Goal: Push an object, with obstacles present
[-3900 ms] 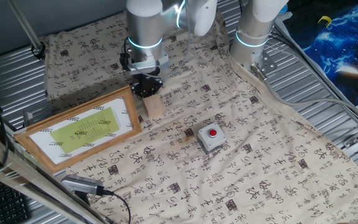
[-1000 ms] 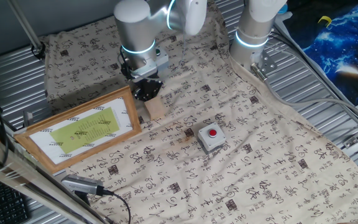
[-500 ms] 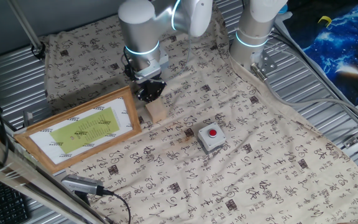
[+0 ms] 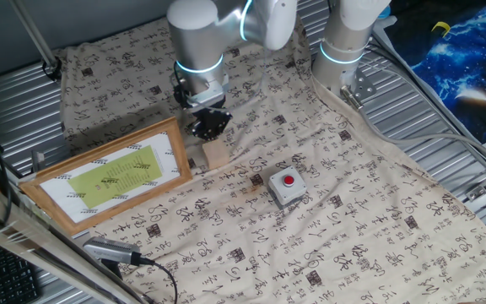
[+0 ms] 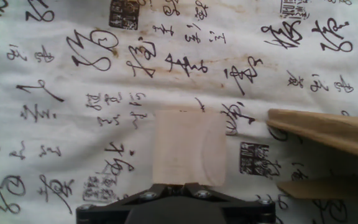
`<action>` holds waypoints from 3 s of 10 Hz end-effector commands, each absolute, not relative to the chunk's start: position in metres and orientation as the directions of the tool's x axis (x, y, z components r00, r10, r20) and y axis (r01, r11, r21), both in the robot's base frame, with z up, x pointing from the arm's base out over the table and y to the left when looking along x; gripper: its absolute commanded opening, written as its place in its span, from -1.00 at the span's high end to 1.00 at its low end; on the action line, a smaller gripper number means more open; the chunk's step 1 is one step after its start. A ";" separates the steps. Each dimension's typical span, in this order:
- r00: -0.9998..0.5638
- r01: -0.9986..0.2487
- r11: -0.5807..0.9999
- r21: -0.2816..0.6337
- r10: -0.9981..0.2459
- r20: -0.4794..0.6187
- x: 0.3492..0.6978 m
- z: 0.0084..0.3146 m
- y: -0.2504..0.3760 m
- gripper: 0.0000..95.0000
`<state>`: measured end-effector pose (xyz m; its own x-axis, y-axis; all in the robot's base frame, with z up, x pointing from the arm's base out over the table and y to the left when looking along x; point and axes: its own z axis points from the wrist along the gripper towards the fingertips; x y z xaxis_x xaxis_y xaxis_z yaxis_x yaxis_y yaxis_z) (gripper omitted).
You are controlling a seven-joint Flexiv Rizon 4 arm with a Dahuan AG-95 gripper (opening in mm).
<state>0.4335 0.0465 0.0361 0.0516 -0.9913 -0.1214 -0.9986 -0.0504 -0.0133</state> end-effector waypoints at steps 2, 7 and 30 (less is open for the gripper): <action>0.024 -1.000 -0.022 -0.021 -0.993 -0.116 0.432 0.035 0.055 1.00; -0.016 -1.000 0.018 -0.024 -0.996 -0.089 0.427 0.044 0.070 1.00; -0.144 -0.987 0.149 -0.056 -0.987 -0.074 0.425 0.030 0.141 1.00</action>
<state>0.4270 0.1420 0.0276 -0.1459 -0.9865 -0.0739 -0.9864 0.1508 -0.0648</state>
